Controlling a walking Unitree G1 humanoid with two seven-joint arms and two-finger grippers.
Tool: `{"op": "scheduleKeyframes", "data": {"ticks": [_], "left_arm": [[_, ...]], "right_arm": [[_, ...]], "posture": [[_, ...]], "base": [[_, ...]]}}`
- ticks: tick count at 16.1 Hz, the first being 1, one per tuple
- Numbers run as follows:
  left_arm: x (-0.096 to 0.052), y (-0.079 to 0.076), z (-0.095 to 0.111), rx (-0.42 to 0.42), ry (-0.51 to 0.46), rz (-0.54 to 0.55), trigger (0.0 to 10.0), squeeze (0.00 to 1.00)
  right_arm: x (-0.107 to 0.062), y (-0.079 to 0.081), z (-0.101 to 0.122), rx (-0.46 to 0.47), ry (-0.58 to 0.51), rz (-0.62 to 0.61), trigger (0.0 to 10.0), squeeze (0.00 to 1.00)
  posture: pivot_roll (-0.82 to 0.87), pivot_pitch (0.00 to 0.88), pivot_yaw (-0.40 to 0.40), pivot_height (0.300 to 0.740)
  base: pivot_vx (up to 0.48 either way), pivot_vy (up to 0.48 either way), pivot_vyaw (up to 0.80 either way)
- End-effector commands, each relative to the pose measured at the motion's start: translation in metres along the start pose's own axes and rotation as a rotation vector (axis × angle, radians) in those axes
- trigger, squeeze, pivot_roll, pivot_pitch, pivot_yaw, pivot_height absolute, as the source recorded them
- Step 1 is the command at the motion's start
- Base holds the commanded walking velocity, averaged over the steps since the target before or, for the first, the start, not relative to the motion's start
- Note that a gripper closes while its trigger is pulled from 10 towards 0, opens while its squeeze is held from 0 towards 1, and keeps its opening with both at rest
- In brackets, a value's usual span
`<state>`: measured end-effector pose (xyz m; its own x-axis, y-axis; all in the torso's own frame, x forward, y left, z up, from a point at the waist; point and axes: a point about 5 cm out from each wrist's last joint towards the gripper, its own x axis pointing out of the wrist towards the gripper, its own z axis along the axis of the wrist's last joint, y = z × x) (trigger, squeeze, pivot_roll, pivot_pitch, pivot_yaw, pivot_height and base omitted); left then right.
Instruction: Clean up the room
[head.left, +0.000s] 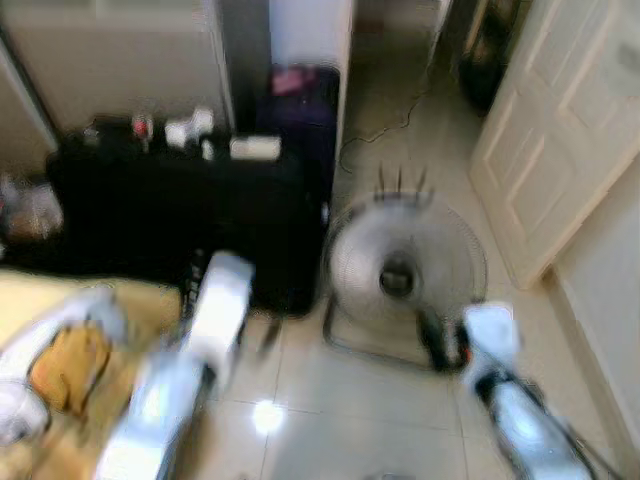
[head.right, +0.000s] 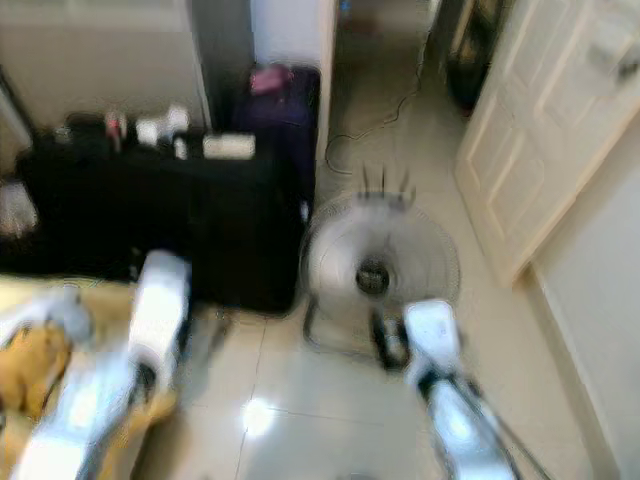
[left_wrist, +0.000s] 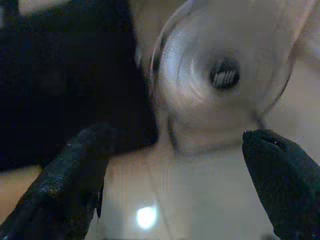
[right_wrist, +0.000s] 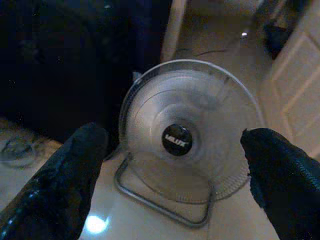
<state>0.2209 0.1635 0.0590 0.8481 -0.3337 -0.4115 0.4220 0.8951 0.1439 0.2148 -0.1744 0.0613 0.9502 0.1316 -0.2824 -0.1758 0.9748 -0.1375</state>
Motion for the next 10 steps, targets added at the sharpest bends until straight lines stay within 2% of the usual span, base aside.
{"op": "scheduleKeyframes", "data": {"ticks": [1,3,4,5,6,8,9,10], "left_arm": [[0.002,0.001,0.014,0.030,-0.051,0.003,10.0,0.00],[0.002,0.000,0.015,0.006,-0.049,-0.002,10.0,0.00],[-0.002,-0.001,0.017,-0.049,-0.044,0.000,10.0,0.00],[-0.003,-0.001,0.018,-0.082,-0.059,0.003,10.0,0.00],[-0.004,-0.002,0.023,-0.101,-0.096,0.013,10.0,0.00],[-0.002,0.004,0.030,-0.036,-0.136,0.127,10.0,0.00],[-0.002,0.005,0.034,-0.069,-0.180,0.187,10.0,0.00],[-0.004,-0.001,0.032,-0.108,-0.171,0.146,10.0,0.00]], "right_arm": [[0.002,0.004,0.001,0.004,0.001,0.023,10.0,0.00],[0.002,0.004,0.002,0.006,0.007,0.028,10.0,0.00],[0.000,0.004,0.006,0.003,0.017,0.043,10.0,0.89],[0.000,0.006,0.008,0.009,0.009,0.048,10.0,1.00],[0.001,0.006,0.016,0.032,-0.039,0.054,10.0,1.00],[0.003,0.012,0.022,0.009,-0.063,0.056,10.0,1.00],[0.002,0.009,0.023,0.001,-0.068,0.050,10.0,1.00],[-0.002,0.003,0.020,-0.014,-0.064,0.032,10.0,1.00]], "posture": [[-0.02,0.000,0.021,0.740],[-0.02,0.000,0.020,0.740],[-0.03,0.000,0.021,0.740],[-0.03,0.000,0.024,0.740],[-0.02,0.000,0.031,0.740],[-0.02,0.000,0.049,0.740],[-0.01,0.000,0.042,0.740],[-0.01,0.000,0.021,0.740]], "base": [[0.000,0.000,0.00],[0.000,0.000,0.00],[0.000,0.000,0.00],[0.000,0.000,0.00],[0.000,0.000,0.00],[0.000,0.000,0.80],[0.000,0.000,0.80],[0.000,0.000,0.80]]}}
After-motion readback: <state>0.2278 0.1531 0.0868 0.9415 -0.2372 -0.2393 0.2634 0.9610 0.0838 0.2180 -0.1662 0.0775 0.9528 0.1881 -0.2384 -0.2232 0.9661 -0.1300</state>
